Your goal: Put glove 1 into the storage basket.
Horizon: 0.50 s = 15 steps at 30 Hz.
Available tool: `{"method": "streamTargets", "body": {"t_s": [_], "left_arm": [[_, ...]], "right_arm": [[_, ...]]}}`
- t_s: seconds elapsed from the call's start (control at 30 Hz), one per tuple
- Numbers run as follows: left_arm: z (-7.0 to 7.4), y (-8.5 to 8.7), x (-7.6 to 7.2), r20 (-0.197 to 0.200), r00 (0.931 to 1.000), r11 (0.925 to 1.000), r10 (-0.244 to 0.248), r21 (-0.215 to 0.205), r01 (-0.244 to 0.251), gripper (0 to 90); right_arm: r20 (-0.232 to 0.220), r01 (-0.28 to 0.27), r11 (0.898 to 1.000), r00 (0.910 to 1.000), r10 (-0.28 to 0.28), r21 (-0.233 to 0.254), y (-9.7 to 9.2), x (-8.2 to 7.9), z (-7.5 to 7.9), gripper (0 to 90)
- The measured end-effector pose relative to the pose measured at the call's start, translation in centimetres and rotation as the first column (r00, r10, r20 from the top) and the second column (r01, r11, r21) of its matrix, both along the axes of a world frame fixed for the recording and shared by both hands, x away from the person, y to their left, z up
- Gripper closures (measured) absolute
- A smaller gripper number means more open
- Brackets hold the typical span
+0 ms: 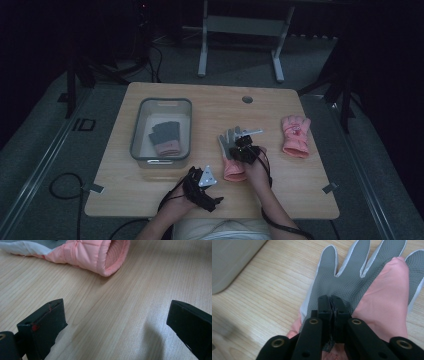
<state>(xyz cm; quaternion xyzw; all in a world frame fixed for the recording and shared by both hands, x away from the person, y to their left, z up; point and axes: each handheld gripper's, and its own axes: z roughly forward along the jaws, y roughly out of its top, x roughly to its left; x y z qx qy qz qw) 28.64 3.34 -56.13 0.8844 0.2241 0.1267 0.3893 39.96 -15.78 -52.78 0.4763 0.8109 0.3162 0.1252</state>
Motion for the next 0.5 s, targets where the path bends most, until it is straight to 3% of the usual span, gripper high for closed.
{"method": "streamTargets", "body": {"t_s": [0.03,0.07,0.1,0.17,0.3,0.43,0.47,0.5], "left_arm": [[0.0,0.0,0.0,0.002,1.0000,1.0000,-0.003,0.003,0.003,1.8],[0.0,0.0,0.0,0.002,1.0000,1.0000,-0.003,0.003,0.003,1.8],[0.0,-0.1,0.1,-0.002,1.0000,1.0000,-0.001,-0.001,0.001,1.8],[0.0,0.0,0.1,-0.007,1.0000,0.9999,-0.004,-0.011,0.004,1.8],[-0.1,-0.1,-0.1,-0.009,0.9999,0.9999,-0.011,-0.012,0.011,1.8],[0.0,-0.1,-0.1,-0.007,0.9999,0.9999,-0.010,-0.011,0.010,1.8],[-0.1,-0.1,-0.1,-0.007,0.9999,0.9999,-0.011,-0.011,0.011,1.8],[-0.1,-0.1,-0.1,-0.008,0.9999,0.9999,-0.012,-0.013,0.012,1.8]], "right_arm": [[0.018,-0.002,1.000,0.9998,0.002,0.005,-0.1,-0.4,0.8,77.4],[0.018,-0.002,1.000,0.9998,0.002,0.005,-0.1,-0.4,0.8,77.4],[0.059,-0.016,0.999,0.9981,0.014,0.033,-0.4,-0.9,2.3,70.5],[0.096,-0.012,0.999,0.9953,0.007,0.048,-0.9,-1.3,3.6,67.7],[0.164,0.011,0.995,0.9861,-0.028,0.101,-4.4,-1.6,7.3,63.9],[0.199,0.023,0.996,0.9791,-0.039,0.084,-6.1,-1.5,8.5,63.2],[0.228,0.071,0.997,0.9705,-0.078,0.039,-9.2,-0.8,9.2,62.9],[0.238,0.084,0.996,0.9675,-0.086,0.021,-10.2,-0.6,9.1,62.6]]}}
